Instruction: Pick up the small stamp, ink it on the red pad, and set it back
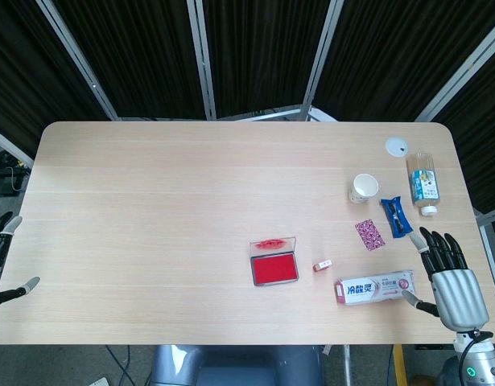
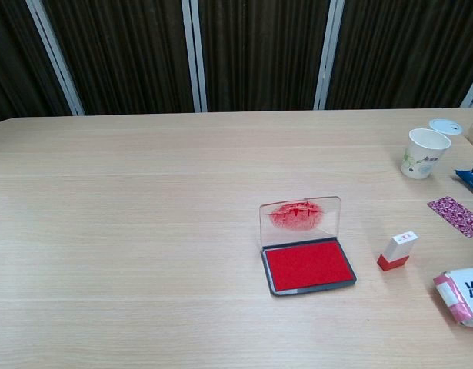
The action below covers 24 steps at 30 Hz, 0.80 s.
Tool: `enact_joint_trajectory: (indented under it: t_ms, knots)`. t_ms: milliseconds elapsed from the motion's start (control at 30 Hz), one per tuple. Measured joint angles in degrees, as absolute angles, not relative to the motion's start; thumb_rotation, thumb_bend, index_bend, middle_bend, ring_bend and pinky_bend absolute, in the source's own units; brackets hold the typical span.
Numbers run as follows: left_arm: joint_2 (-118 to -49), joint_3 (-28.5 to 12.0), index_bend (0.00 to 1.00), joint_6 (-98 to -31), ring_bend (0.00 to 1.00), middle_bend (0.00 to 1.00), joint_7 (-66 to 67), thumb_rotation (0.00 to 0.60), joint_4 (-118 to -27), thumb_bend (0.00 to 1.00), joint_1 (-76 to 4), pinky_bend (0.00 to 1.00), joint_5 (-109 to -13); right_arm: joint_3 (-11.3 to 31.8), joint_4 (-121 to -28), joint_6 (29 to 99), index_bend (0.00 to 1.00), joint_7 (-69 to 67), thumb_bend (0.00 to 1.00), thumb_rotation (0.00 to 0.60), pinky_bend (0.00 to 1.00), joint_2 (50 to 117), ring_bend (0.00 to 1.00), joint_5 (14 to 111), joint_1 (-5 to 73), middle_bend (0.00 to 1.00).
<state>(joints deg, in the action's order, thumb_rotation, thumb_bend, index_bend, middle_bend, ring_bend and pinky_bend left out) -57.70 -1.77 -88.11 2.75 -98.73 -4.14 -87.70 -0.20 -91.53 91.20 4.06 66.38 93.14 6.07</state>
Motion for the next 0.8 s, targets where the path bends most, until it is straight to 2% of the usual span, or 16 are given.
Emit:
enact_joint_trajectory:
  t_ms: [67,133,167,233,300,333,433,567,733,800]
  knots:
    - [-57.73,-1.79,0.00,-88.09,0.00,0.00,2.56,0.600,-98.50,0.00,-4.08,0.00,-87.55,-0.16,-91.43,90.77,0.00,4.09,0.00,0.600,0.00,66.45,0.00,93.16,6.15,0.00]
    - [-57.70,-1.84,0.00,-88.04,0.00,0.00,2.33,0.600,-98.37,0.00,-4.02,0.00,-87.29,-0.03,-91.37,90.38,0.00,4.14,0.00,0.600,0.11,66.58,0.03,93.25,6.35,0.00]
    - [-57.68,-1.90,0.00,-88.02,0.00,0.00,2.21,0.600,-98.33,0.00,-4.01,0.00,-87.16,0.10,-91.24,90.31,0.00,4.14,0.00,0.600,0.28,66.72,0.13,93.44,6.53,0.00]
    - [-57.66,-2.12,0.00,-88.01,0.00,0.00,2.03,0.600,-98.19,0.00,-3.99,0.00,-86.76,0.44,-90.68,89.89,0.00,4.08,0.00,0.600,0.70,67.18,0.45,94.11,7.28,0.00]
    - [-57.75,-2.31,0.00,-87.86,0.00,0.00,2.06,0.600,-98.02,0.00,-4.06,0.00,-86.46,0.60,-90.24,88.91,0.00,3.94,0.00,0.600,0.88,67.48,0.64,94.69,8.17,0.00]
    - [-57.80,-2.35,0.00,-87.78,0.00,0.00,2.09,0.600,-97.97,0.00,-4.09,0.00,-86.38,0.69,-90.01,87.98,0.00,3.83,0.00,0.600,0.93,67.62,0.69,94.97,8.82,0.00]
    - [-58.04,-2.41,0.00,-87.16,0.00,0.00,2.48,0.600,-97.72,0.00,-4.25,0.00,-85.86,1.05,-89.74,84.45,0.00,3.56,0.00,0.600,1.00,67.90,0.75,95.44,11.19,0.03]
    - [-58.60,-2.87,0.00,-86.00,0.00,0.00,3.53,0.600,-97.21,0.00,-4.70,0.00,-84.16,1.66,-89.59,77.15,0.03,2.52,0.00,0.600,1.00,68.35,0.78,96.25,16.22,0.13]
    - [-59.56,-3.82,0.00,-84.12,0.00,0.00,5.33,0.600,-96.54,0.00,-5.47,0.00,-81.14,2.49,-87.66,66.87,0.23,1.47,0.00,0.600,1.00,70.58,0.82,97.55,24.26,0.28]
    - [-59.99,-4.03,0.00,-83.31,0.00,0.00,5.96,0.600,-96.14,0.00,-5.76,0.00,-80.11,2.66,-86.39,64.07,0.28,1.27,0.00,0.600,1.00,72.05,0.83,97.92,26.62,0.32]
